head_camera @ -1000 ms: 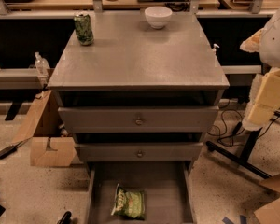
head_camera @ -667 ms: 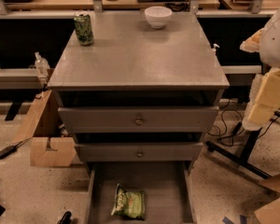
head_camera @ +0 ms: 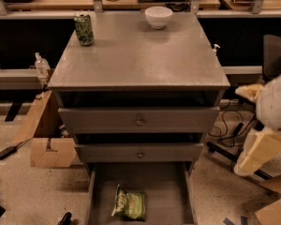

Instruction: Pick green jalapeno chip bag from bottom drawer and place on counter

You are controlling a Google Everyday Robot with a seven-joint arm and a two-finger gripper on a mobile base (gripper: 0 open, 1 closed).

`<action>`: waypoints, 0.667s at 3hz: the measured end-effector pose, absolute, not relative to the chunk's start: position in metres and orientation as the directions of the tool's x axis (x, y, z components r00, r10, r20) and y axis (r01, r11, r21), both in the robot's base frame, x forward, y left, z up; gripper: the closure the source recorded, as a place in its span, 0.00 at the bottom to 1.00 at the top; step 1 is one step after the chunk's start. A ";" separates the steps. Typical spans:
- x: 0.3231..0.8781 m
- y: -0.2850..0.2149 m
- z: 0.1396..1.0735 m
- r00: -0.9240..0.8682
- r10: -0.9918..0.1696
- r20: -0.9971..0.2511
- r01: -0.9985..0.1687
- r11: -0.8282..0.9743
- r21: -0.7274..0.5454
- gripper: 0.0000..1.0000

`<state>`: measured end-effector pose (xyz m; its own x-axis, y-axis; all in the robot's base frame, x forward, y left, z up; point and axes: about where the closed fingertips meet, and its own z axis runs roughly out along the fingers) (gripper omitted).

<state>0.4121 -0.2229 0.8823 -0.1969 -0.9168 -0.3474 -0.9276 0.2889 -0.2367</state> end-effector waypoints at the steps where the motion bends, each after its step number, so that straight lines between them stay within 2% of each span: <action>1: 0.396 -0.235 0.795 -0.184 -0.875 -0.447 -0.933 0.299 -0.200 0.00; 2: 0.431 -0.252 0.732 -0.171 -0.835 -0.522 -0.893 0.356 -0.277 0.00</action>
Offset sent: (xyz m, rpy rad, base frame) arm 0.1006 -0.0634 -0.1783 0.2267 -0.4225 -0.1559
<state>0.4310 -0.2516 0.7321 -0.1708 -0.8354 -0.5224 -0.8927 0.3556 -0.2768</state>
